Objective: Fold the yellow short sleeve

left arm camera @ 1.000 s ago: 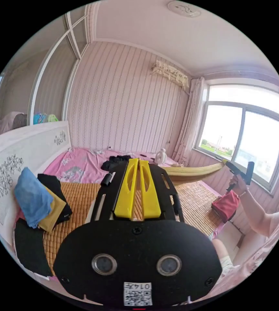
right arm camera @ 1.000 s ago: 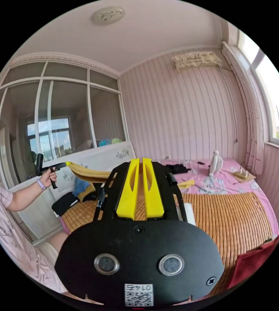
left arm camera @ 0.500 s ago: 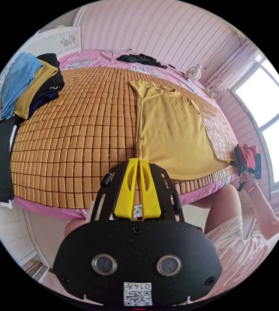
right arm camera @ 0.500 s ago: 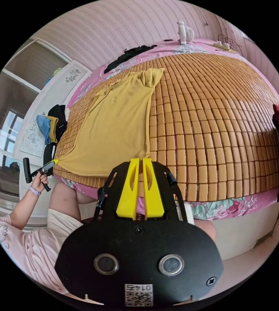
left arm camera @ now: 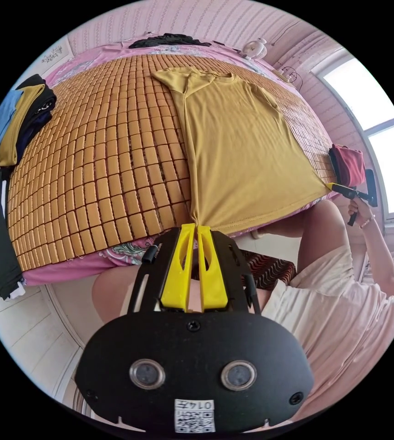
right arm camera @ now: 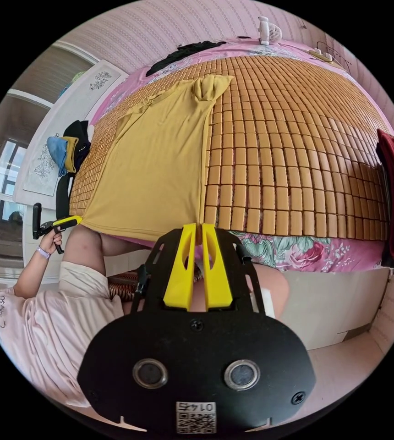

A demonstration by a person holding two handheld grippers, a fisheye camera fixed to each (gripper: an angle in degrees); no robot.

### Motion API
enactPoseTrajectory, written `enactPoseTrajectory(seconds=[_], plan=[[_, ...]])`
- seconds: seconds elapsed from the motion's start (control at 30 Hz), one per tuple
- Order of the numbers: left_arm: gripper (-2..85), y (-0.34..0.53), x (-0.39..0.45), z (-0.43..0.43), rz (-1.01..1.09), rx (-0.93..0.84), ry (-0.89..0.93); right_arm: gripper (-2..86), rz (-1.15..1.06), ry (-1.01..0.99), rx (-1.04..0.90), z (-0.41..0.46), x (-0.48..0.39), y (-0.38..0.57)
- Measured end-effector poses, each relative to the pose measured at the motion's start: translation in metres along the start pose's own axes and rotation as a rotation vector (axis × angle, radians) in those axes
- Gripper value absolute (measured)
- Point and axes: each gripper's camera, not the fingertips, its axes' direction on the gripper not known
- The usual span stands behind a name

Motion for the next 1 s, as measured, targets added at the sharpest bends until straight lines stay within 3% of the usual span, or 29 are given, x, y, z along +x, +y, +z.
enactPoseTrajectory(seconds=[0.27,0.5,0.7,0.87,1.0], plan=[[-0.9,0.023,0.003,0.013,-0.001,-0.014,-0.054,4.2,-0.008,0.054,0.161,0.000,0.002,0.023],[-0.8,0.046,0.012,0.018,0.037,0.019,-0.066,5.8,-0.067,0.121,0.115,0.022,-0.008,0.022],[1.2,0.044,0.029,0.037,0.086,-0.024,-0.104,7.4,-0.083,0.222,-0.019,0.059,-0.018,0.007],[1.5,0.040,0.032,0.056,0.097,-0.077,-0.141,5.0,-0.060,0.330,-0.238,0.111,-0.017,-0.007],[0.3,0.060,0.022,0.055,0.077,-0.057,-0.096,4.2,-0.054,0.349,-0.251,0.123,-0.016,-0.008]])
